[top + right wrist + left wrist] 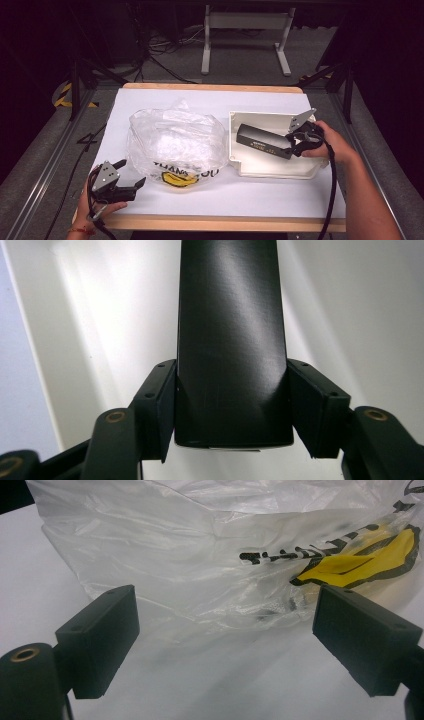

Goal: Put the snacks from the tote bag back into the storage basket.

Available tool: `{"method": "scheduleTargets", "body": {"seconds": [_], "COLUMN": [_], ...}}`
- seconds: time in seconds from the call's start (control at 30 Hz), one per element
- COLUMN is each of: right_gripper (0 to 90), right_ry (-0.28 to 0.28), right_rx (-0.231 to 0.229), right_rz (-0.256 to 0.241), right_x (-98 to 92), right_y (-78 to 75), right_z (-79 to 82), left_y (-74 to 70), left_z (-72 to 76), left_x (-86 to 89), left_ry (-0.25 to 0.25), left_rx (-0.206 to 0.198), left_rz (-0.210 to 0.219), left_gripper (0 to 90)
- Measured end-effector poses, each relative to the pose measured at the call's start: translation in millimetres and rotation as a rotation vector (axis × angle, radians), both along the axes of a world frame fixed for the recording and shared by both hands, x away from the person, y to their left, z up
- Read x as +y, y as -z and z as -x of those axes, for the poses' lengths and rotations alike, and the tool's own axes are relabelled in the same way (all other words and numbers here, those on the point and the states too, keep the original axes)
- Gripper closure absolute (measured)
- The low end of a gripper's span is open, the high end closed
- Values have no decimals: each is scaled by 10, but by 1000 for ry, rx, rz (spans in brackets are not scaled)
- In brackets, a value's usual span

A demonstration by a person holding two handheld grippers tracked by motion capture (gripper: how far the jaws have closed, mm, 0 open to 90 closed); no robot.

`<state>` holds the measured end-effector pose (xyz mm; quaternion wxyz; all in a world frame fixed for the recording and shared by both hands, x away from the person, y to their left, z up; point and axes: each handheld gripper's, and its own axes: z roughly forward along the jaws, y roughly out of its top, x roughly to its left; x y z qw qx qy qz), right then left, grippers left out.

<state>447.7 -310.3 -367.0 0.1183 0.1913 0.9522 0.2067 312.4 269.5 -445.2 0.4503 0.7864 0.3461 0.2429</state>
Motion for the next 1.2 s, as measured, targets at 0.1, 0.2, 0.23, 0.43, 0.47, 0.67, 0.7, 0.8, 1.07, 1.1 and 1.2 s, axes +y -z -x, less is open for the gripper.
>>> {"method": "scheduleTargets", "body": {"seconds": [0.1, 0.2, 0.23, 0.43, 0.47, 0.67, 0.7, 0.8, 1.07, 1.1, 1.2], "right_gripper": [403, 403, 403, 414, 420, 539, 556, 571, 538, 531, 529], "right_ry": [7, 11, 11, -3, -6, -28, -37, -28, 45, 51, 52], "right_rx": [-12, -13, -13, -22, -22, -23, -20, -37, -100, -105, -107], "right_rz": [-18, -22, -24, -60, -60, -38, -34, -2, 39, 29, -10], "right_x": [-15, -22, -21, -14, -10, 7, 5, -5, -95, -114, -150], "right_y": [-8, -16, -15, -33, -32, -36, -43, -51, -40, -40, -56], "right_z": [5, 13, 17, 44, 46, 50, 52, 53, 32, 29, 46], "left_y": [1, 0, 0, 1, 1, 1, 1, 4, 3, 4, 6], "left_z": [0, -1, -1, -1, -2, -4, -4, -5, -4, -5, -8], "left_x": [-1, -4, -4, -7, -7, -8, -8, -5, -5, -6, -15], "left_ry": [0, 1, 1, 4, 4, 6, 6, 5, 4, 3, 7], "left_rx": [-1, -1, -1, 1, 1, 2, 2, 3, 5, 4, 7], "left_rz": [-4, -3, -4, -5, -5, -5, -6, -5, -5, -7, -6], "left_gripper": [123, 123, 123, 123, 123, 123, 123, 123, 124, 123, 123]}}
